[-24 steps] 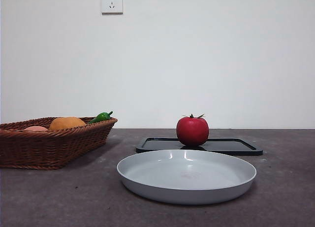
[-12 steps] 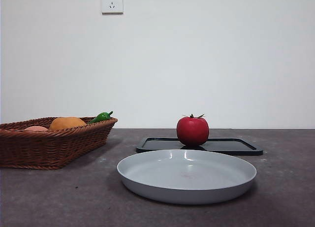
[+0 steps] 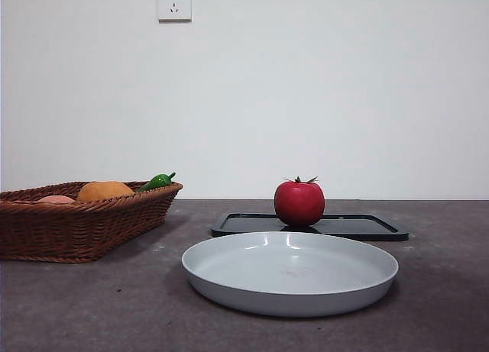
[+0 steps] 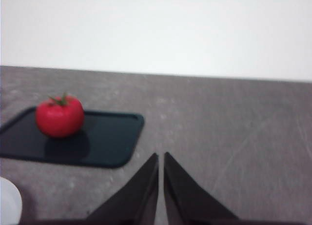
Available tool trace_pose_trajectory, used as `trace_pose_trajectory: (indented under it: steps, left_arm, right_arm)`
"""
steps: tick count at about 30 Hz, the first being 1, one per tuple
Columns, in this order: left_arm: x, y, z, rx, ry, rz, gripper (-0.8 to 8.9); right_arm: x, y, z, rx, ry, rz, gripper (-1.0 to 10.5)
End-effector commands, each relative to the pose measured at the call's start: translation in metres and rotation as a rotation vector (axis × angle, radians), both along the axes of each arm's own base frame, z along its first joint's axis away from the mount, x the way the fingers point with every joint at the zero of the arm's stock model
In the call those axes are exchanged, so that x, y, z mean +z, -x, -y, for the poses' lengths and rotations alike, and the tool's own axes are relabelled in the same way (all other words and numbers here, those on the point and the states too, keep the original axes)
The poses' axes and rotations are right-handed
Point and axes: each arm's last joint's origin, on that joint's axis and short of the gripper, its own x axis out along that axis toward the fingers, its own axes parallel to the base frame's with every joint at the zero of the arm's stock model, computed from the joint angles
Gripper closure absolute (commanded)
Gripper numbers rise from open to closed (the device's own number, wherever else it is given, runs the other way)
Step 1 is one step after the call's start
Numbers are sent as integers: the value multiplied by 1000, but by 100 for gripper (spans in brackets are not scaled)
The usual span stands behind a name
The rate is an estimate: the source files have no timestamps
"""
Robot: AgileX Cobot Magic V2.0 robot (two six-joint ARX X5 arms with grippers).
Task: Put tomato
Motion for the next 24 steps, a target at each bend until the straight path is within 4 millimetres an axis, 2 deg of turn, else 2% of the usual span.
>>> trace_pose_trajectory:
  steps: [1,5,16,24]
  left_arm:
    - [-8,-1,0,1,11,-27,806]
    - [-8,-1,0,1,11,-27,806]
    - [-8,-1,0,1,11,-28,806]
    - [-8,-1,0,1,11,-28,806]
  right_arm:
    - [-9,1,1,-24,-35,15,941]
    - [-22,2,1,-29,-37,-9,941]
    - [-34,5,3,-68,-31,-121,941]
    - [-31,4,3,-68,-32,-94,941]
